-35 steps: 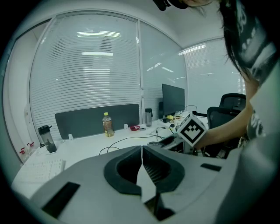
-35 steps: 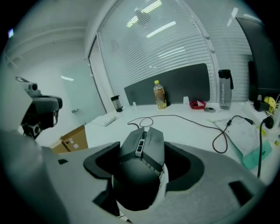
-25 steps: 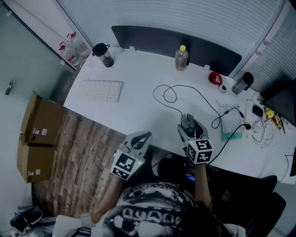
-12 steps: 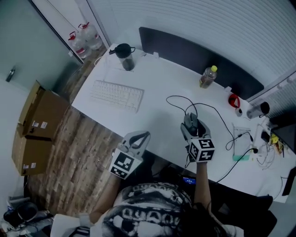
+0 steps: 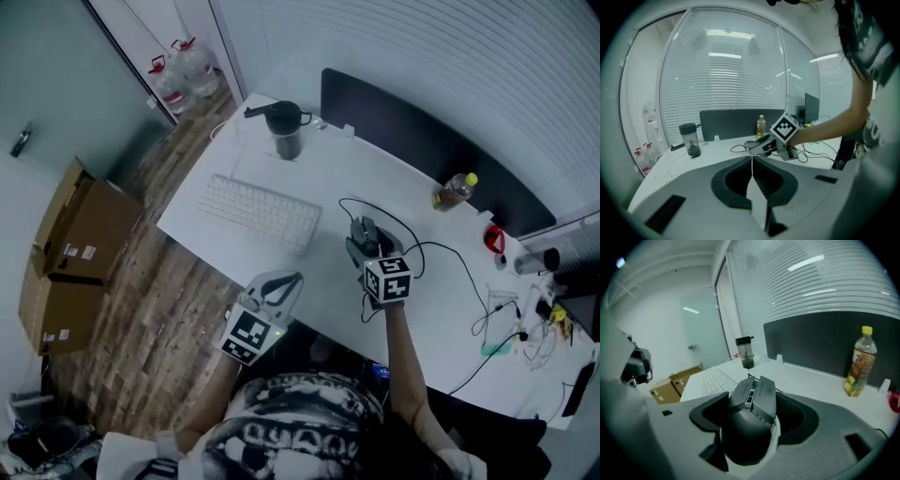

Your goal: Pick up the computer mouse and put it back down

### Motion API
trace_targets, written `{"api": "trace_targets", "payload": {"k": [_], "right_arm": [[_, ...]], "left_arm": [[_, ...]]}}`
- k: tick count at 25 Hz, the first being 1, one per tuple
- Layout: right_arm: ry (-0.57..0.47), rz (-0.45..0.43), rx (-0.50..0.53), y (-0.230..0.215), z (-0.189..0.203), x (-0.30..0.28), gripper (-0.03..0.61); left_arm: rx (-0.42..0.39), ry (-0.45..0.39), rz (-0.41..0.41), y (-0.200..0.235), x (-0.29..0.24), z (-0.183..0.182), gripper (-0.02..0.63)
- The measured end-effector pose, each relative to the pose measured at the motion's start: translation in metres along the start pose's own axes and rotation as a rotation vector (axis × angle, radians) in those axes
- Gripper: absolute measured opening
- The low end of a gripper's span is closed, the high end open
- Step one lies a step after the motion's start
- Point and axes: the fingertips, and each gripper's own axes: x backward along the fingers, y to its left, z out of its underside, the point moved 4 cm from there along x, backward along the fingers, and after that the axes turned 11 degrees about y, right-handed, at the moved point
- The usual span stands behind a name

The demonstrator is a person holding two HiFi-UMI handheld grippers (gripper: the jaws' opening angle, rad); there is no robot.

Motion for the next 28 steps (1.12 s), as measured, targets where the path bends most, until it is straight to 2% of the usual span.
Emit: {"api": "trace_targets", "payload": {"k": [6,12,18,24,28], "right_arm": [[0.13,-0.008,0.022,0.008,0.008,-0.068,0.305],[0.22,0.002,0.008,0.009,0.026,-0.098,0.305],[0.207,0.016,0.007,0.012,0.032,-0.103,0.307],[0.199,0.031,0.008,0.014,0.032,-0.103,0.321],[0.17,0.059,-0.059,0.009,0.037,-0.091,0.348]], "left_arm": [[-0.003,0.011,0.004,0.035,0.002,0.006,0.005],[0.02,0.049,-0.007,0.056,0.008,0.024,0.005],[0.023,0.069,-0.003,0.064,0.009,0.036,0.005],[0.0,0.049,0.033,0.059,0.004,0.029,0.005],[-0.025,0.035,0.068,0.051,0.001,0.025,0.005]]}}
